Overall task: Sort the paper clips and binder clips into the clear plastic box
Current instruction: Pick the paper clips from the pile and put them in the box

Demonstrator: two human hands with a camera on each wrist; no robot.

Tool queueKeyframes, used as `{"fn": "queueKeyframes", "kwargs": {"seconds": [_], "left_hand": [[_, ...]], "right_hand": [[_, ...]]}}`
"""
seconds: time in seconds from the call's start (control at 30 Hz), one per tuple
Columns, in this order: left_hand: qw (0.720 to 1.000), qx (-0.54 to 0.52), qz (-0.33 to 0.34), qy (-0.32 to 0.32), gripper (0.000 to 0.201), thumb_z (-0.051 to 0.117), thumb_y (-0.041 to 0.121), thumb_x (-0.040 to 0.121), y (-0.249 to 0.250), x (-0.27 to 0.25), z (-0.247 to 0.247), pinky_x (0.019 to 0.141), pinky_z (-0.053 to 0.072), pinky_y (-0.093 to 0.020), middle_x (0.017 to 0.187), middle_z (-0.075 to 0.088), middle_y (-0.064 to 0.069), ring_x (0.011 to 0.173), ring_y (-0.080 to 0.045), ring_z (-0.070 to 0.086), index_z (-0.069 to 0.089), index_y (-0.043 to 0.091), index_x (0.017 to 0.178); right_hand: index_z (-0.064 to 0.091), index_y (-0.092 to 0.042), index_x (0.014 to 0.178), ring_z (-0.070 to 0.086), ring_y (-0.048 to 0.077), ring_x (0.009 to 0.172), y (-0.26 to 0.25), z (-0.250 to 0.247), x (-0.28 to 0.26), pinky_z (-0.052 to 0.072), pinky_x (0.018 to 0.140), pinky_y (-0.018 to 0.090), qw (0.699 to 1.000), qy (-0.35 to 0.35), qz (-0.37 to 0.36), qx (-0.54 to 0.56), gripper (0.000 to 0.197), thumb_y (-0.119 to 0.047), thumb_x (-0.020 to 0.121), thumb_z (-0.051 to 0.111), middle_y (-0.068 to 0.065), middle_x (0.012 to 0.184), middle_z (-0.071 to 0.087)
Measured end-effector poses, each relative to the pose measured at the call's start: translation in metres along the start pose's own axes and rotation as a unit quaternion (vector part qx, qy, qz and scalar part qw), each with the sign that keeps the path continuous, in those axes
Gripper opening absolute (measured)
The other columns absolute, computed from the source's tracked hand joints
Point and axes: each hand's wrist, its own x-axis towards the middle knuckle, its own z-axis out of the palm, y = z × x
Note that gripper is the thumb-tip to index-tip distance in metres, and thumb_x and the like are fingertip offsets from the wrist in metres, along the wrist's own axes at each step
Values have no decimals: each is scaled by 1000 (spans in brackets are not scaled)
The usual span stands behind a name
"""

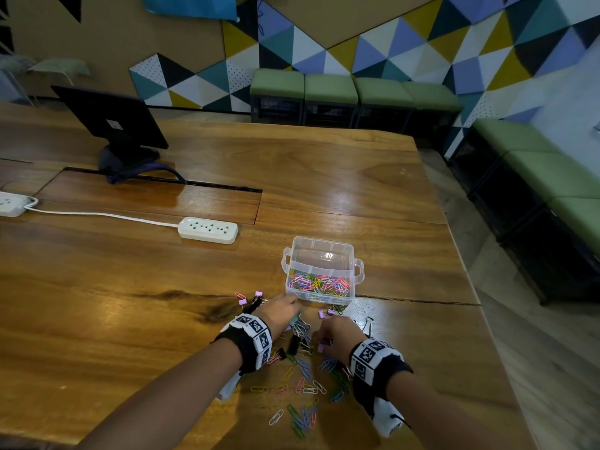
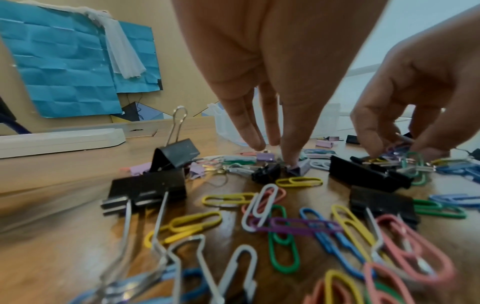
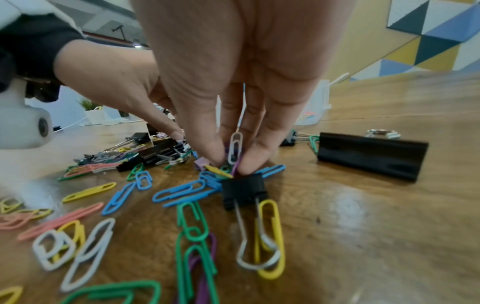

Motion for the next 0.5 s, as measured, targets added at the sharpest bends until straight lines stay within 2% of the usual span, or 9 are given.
{"fn": "queueKeyframes", "kwargs": {"seconds": [0.1, 0.2, 0.27, 0.4, 0.5], "left_hand": [[999, -25, -22, 14, 43, 59, 5, 88, -4, -1, -1, 106, 33, -30, 135, 44, -9, 127, -25, 42, 46, 7, 129], [997, -60, -51, 26, 43, 62, 15, 87, -9, -5, -2, 101, 38, -31, 132, 45, -8, 121, -24, 47, 47, 8, 127], [993, -77, -79, 41, 42, 62, 16, 87, -14, -7, -2, 97, 42, -31, 128, 47, -7, 117, -24, 50, 48, 9, 126], [986, -69, -142, 48, 46, 64, 13, 84, -21, -11, 0, 104, 41, -34, 131, 45, -9, 121, -26, 47, 46, 9, 127], [987, -46, -141, 66, 51, 65, 16, 85, -18, -11, 1, 106, 40, -35, 134, 40, -10, 124, -27, 42, 43, 10, 130]], "right_hand": [[69, -16, 88, 54, 15, 82, 0, -2, -1, 47, 76, 25, 999, 1, 21, 35, 13, -20, 75, 70, 0, 93, 65], [72, -14, 90, 61, 17, 92, 1, -5, -2, 49, 82, 24, 998, -3, 34, 57, 13, -15, 78, 68, 1, 101, 70], [71, -10, 93, 63, 17, 92, 1, -9, -4, 50, 83, 24, 996, -2, 35, 79, 15, -11, 78, 68, 4, 103, 70], [72, -8, 91, 65, 14, 88, 3, -13, -7, 50, 77, 18, 994, -1, 40, 107, 14, -8, 77, 68, 2, 87, 67], [73, -7, 88, 63, 10, 78, 5, -19, -6, 52, 76, 18, 992, -1, 40, 124, 12, -6, 78, 67, 0, 83, 67]]}}
